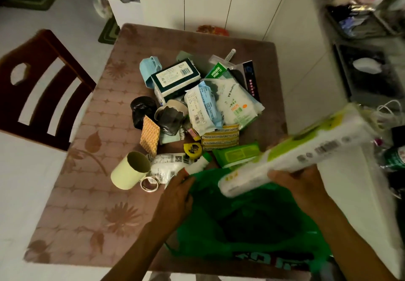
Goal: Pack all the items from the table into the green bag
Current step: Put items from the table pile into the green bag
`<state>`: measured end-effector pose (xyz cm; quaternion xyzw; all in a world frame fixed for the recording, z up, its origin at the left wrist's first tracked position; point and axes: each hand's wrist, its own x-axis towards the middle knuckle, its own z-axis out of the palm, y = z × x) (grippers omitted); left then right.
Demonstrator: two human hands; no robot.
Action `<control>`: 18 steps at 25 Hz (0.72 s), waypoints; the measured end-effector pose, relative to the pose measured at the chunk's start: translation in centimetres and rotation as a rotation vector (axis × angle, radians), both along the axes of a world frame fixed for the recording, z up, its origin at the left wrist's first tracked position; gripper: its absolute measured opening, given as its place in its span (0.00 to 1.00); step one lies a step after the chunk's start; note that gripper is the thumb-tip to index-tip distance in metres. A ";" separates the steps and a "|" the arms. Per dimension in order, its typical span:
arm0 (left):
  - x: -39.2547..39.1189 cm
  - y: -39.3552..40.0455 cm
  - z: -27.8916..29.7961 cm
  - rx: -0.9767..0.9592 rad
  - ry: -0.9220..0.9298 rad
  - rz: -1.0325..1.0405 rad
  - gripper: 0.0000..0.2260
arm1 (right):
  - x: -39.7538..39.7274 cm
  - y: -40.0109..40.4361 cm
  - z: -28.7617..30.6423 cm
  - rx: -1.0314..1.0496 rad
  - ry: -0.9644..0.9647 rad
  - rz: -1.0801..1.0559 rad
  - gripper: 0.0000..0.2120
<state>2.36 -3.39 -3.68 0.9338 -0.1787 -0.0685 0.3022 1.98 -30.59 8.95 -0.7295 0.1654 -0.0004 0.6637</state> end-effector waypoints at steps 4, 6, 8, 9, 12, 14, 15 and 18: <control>-0.1 -0.5 -0.3 0.023 0.057 -0.031 0.31 | -2.1 -0.6 -6.5 -0.562 0.261 0.611 0.30; -0.1 -0.2 -0.4 0.023 0.034 -0.013 0.33 | -1.7 -0.6 -10.0 -0.867 0.269 0.824 0.30; 0.1 0.3 0.2 0.010 0.014 0.058 0.34 | -1.5 -0.5 -12.8 -1.230 0.329 0.929 0.31; 0.2 0.6 0.6 0.011 0.001 0.079 0.35 | -1.4 -0.3 -14.1 -1.352 0.378 0.923 0.32; -0.2 0.9 1.7 0.028 -0.041 0.016 0.36 | -1.8 1.6 -15.0 -1.487 0.444 0.785 0.28; -1.1 0.7 1.8 0.029 -0.044 -0.069 0.37 | -2.3 3.6 -12.6 -1.382 0.197 0.645 0.15; -1.8 0.4 1.7 0.033 -0.036 -0.100 0.36 | -2.4 4.9 -10.9 -1.272 -0.018 0.577 0.09; -4.0 -0.1 0.8 0.046 0.036 -0.148 0.30 | 1.0 8.7 -7.9 -0.947 -0.345 0.472 0.07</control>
